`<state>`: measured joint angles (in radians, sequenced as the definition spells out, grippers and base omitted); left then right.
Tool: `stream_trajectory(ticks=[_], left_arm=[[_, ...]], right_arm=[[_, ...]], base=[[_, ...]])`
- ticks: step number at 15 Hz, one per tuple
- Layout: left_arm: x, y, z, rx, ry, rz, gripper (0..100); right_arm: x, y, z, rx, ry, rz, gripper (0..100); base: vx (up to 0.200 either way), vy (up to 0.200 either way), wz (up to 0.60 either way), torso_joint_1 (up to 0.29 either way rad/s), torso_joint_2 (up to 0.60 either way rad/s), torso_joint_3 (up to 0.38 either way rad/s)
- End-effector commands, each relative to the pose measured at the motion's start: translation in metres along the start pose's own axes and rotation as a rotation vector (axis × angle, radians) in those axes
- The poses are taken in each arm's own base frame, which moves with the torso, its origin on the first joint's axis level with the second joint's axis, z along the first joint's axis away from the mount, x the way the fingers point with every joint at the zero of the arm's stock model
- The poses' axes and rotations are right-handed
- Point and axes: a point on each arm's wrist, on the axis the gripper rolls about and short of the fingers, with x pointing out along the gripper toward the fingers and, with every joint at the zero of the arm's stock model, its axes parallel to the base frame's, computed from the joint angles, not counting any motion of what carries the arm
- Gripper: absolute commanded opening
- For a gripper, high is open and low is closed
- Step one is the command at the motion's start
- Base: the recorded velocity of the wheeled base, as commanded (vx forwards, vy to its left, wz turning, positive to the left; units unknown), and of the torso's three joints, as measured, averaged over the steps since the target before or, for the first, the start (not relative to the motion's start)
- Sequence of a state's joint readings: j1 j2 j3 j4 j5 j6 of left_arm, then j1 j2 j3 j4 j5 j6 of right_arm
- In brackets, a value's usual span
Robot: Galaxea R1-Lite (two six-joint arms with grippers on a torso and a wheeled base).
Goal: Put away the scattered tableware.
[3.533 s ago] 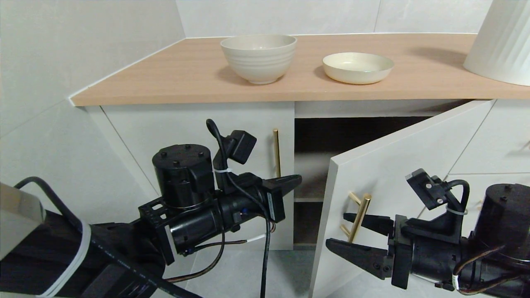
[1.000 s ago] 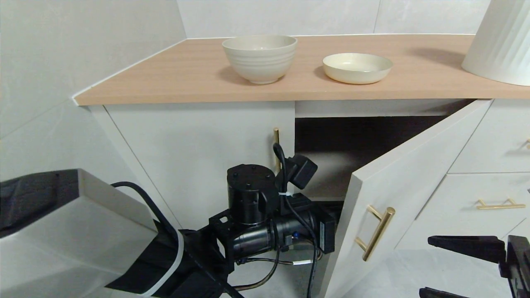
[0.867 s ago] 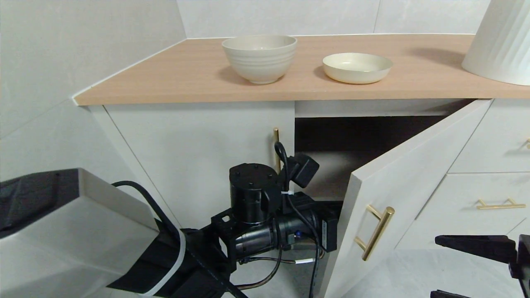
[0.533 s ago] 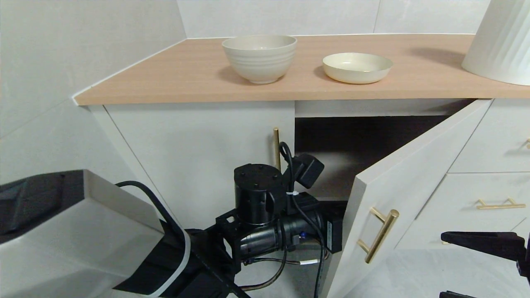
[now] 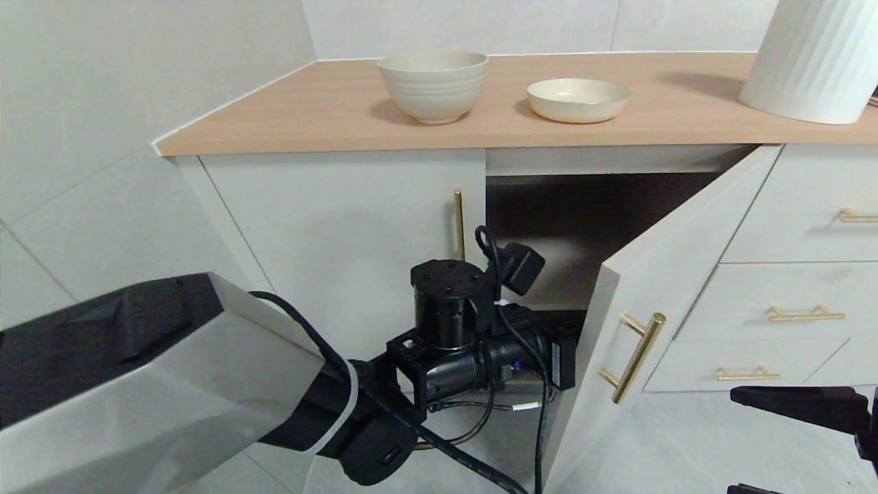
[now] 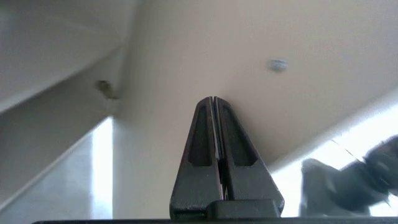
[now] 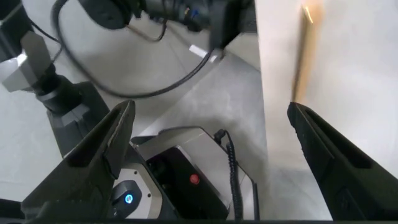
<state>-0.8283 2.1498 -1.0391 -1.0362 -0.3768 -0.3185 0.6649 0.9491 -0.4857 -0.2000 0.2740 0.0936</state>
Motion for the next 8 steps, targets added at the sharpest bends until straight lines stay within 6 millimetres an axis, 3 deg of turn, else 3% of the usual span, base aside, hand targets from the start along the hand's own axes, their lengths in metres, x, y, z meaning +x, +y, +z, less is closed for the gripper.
stream_trajectory(ticks=[1,4,7,8], left_arm=[[0.0058,0.0051,-0.0062,-0.005,0.01,0.003,0],[0.0053,0.004,-0.0033,-0.002,0.003,0.003,0],[0.0081,0.0043,-0.0026,-0.002,0.004,0.004,0],[0.0107,0.0057,-0.0034,-0.004,0.007,0.007,0]], right_arm=[[0.0001,0.0001,0.0002,-0.001,-0.001,0.001,100],[0.0004,0.0,0.0001,0.0,0.001,0.001,100],[0.0001,0.0001,-0.0002,0.0,0.001,0.001,100],[0.0005,-0.0001,-0.0003,0.0,0.002,0.001,100]], base=[[0.0,0.0,0.0,0.0,0.0,0.0],[0.0,0.0,0.0,0.0,0.0,0.0],[-0.2,0.0,0.0,0.015,0.01,0.001],[0.0,0.0,0.0,0.0,0.0,0.0]])
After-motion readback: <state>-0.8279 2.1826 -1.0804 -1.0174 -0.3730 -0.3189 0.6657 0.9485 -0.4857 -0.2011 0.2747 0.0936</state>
